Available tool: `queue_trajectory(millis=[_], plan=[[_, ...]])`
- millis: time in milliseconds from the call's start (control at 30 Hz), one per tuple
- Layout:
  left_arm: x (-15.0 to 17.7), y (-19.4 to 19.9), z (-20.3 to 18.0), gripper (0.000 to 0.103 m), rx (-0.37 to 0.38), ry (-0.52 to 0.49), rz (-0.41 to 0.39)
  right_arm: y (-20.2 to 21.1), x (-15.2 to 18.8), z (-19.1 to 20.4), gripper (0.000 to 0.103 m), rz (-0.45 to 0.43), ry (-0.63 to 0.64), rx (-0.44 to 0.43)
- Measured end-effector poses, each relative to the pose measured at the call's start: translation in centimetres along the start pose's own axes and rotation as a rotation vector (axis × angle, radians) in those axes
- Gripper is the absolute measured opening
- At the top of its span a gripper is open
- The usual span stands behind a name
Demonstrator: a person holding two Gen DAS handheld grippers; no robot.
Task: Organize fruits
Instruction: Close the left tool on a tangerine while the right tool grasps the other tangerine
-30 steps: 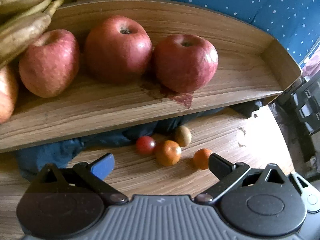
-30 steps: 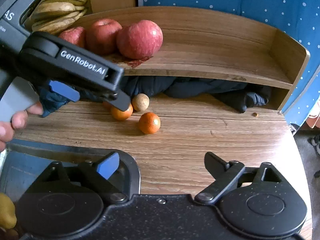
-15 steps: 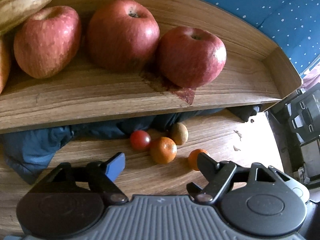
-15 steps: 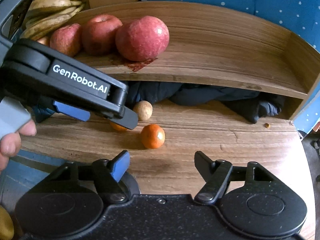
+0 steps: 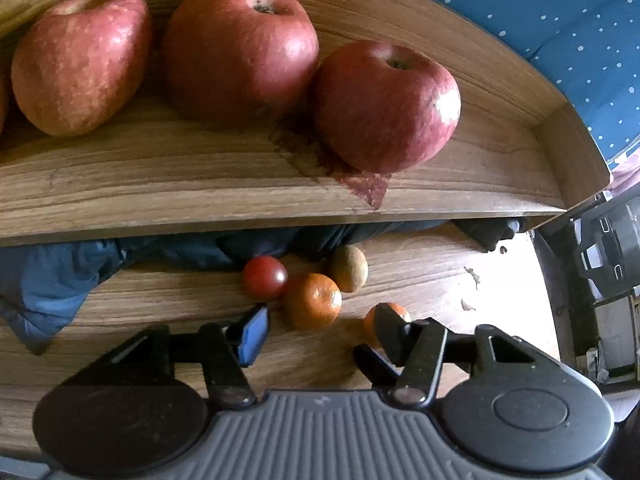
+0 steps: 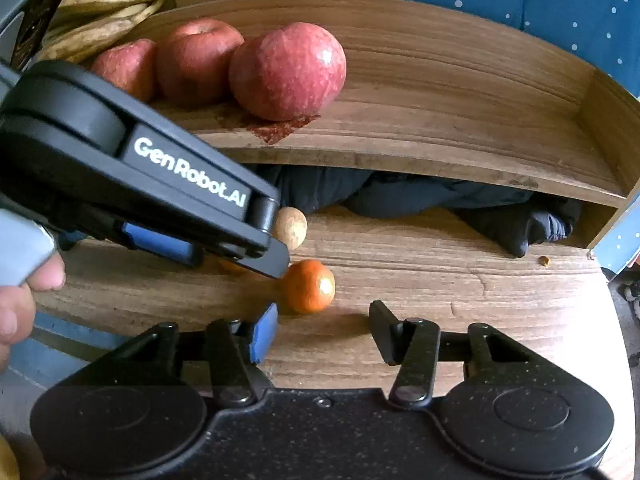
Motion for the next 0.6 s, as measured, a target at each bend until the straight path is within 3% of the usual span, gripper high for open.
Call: queue_trajectory(millis=[267,600], plan=[[-0.1,-0.2,0.1,0.054,-0.003,0.023,-0.004,0.2,-0.3,0.7,0.032,-0.021,0.013,-0.024],[-0.1,0.5,1.0,0.036,-0.013,0.039,-0.005,0.8,0.0,1.0,0.03,-0.027,0.008,-0.015]])
Point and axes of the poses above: each gripper's, at about its wrist camera, not at the fingertips, and y roughly against the way its jaws point, z to its left, x to its underside, the point moved 9 cm from there along -y, roughly the way its jaws point, and after that the axes turned 6 degrees about x, right-handed, at the moved point
